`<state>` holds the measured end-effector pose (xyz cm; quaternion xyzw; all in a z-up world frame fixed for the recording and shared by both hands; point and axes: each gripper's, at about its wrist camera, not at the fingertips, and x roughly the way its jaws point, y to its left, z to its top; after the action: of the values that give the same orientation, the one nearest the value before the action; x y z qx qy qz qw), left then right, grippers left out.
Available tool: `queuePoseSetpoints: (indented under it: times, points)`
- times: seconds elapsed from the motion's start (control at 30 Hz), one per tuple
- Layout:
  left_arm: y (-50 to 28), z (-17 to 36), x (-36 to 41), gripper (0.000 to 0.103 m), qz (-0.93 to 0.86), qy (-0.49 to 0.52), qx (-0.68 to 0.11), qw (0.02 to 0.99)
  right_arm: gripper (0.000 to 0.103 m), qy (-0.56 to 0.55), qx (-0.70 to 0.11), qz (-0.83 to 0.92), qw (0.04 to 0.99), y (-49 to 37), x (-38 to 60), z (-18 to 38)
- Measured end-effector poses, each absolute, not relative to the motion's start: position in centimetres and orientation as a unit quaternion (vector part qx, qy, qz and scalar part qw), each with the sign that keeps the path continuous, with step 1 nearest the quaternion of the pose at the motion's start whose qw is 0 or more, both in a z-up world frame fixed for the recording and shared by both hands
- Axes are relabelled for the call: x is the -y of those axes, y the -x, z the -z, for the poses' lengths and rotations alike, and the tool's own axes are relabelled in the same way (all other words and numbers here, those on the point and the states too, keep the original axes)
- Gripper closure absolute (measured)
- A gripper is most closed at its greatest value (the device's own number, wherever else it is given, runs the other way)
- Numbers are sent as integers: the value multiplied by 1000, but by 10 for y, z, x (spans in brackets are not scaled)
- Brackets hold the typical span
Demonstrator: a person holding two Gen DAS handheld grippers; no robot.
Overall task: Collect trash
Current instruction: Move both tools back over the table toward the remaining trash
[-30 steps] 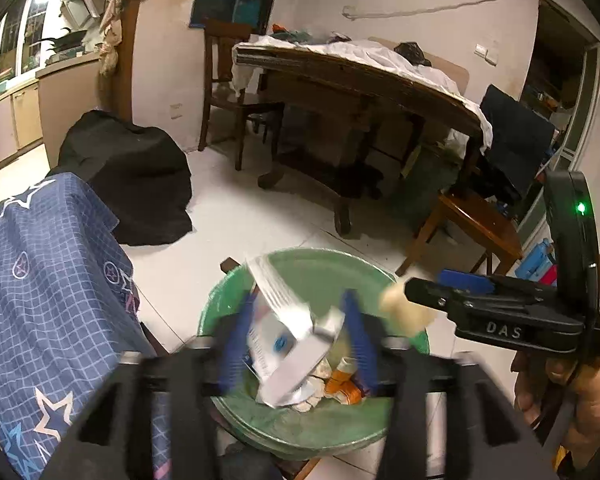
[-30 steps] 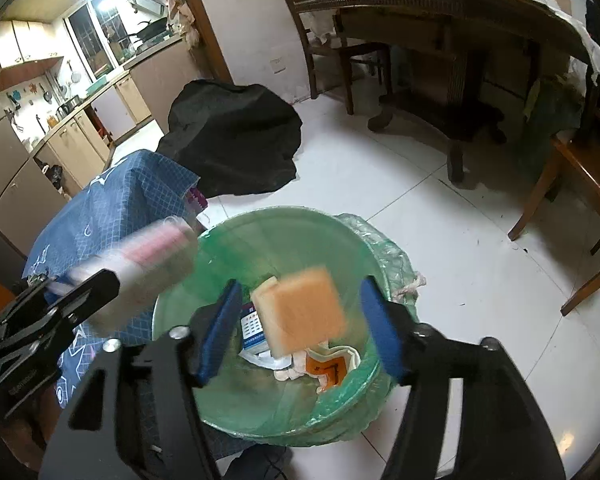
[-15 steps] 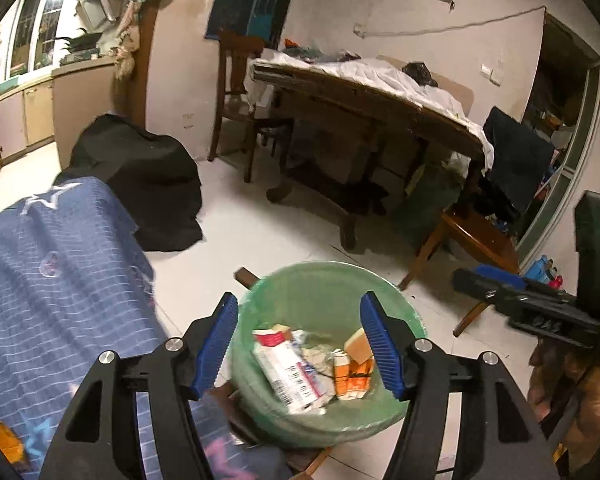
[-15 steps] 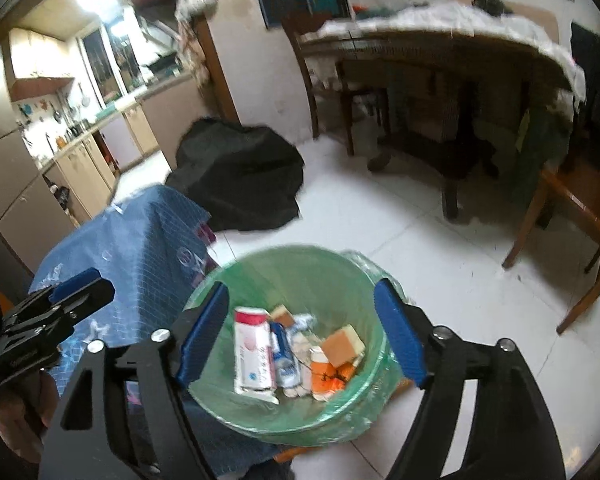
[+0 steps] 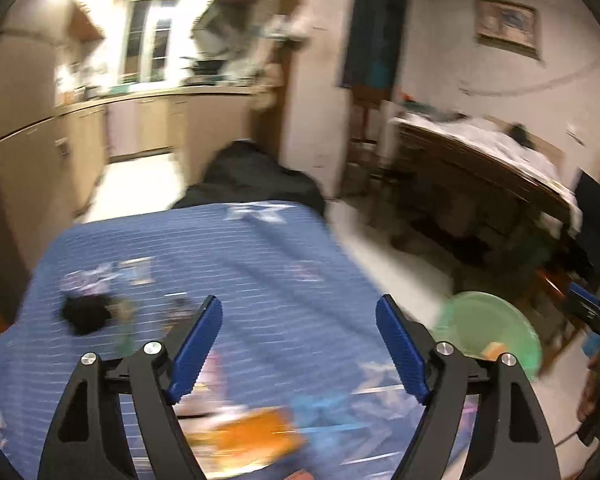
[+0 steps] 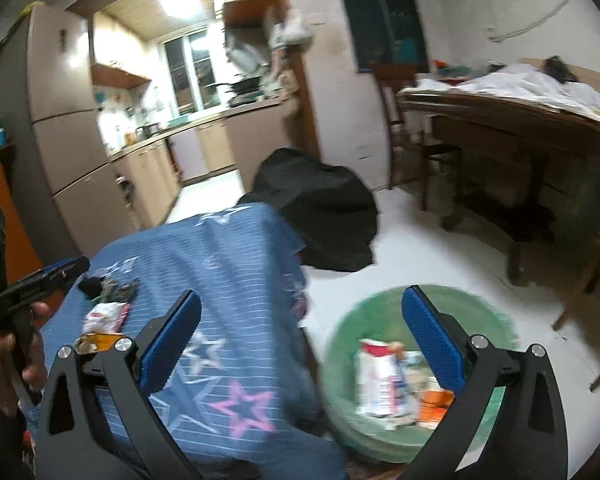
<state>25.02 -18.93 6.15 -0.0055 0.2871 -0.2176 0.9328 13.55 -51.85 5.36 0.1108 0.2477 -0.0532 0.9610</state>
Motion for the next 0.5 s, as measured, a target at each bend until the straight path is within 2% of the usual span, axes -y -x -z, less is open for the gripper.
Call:
queuePoseSetpoints:
  times: [0.33, 0.5]
  points:
    - [-308, -19, -16, 19, 74, 55, -350, 932, 6, -84, -277, -28, 957, -186, 424, -47]
    - [-331, 9, -55, 18, 71, 65, -386, 917, 6, -74, -293, -58, 951, -206, 382, -40]
